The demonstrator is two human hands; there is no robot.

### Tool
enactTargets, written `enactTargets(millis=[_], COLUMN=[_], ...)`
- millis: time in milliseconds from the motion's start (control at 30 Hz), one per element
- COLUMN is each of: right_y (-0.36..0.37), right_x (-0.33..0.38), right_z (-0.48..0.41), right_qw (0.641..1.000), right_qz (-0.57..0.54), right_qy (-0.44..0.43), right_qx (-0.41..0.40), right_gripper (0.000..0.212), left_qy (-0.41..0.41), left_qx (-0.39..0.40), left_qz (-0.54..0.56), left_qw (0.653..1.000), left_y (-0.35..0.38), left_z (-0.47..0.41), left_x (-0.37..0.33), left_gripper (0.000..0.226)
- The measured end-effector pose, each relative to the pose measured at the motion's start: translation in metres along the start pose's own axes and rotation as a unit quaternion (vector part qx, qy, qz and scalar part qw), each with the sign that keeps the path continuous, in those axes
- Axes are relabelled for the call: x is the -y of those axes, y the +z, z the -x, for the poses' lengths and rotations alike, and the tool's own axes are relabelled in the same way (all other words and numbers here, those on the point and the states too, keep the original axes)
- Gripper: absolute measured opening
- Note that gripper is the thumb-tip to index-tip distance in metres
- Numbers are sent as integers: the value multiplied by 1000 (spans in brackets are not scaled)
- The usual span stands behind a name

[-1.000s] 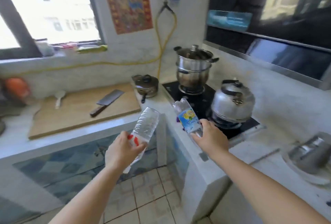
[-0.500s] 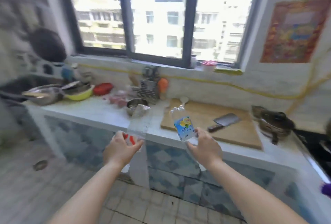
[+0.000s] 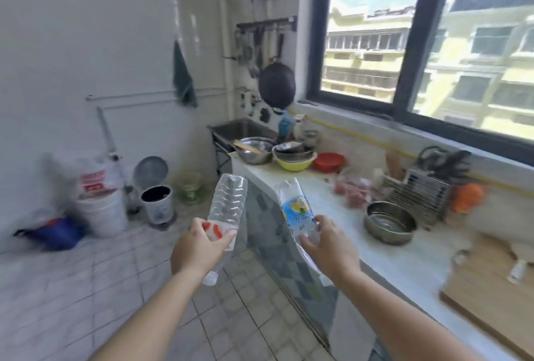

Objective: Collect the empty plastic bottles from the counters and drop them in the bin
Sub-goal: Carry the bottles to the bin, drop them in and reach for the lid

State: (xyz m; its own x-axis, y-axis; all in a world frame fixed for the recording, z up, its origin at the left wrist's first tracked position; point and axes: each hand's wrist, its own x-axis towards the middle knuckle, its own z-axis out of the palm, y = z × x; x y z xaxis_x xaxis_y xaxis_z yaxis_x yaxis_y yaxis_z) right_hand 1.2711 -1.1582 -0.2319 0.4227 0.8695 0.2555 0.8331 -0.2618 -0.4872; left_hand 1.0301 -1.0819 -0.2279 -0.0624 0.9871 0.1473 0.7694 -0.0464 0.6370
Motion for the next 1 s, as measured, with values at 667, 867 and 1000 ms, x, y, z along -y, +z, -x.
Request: enactTargets(millis=[667, 867, 1000], right_y=[165, 226, 272], right_x=[168, 235, 288], right_z=[-292, -343, -393], right_qw=[980, 973, 971], right_qz=[-73, -80, -84], right_qy=[-160, -186, -190], right_qx=[89, 110, 114], right_gripper=[47, 48, 48], left_qy=[-165, -176, -167], left_qx=[-136, -146, -152], left_qz=[14, 13, 8], left_qw=[977, 973, 974], left_y=[-5, -17, -36], left_z=[-255, -340, -415], left_x=[55, 94, 126], left_gripper=[52, 52, 51])
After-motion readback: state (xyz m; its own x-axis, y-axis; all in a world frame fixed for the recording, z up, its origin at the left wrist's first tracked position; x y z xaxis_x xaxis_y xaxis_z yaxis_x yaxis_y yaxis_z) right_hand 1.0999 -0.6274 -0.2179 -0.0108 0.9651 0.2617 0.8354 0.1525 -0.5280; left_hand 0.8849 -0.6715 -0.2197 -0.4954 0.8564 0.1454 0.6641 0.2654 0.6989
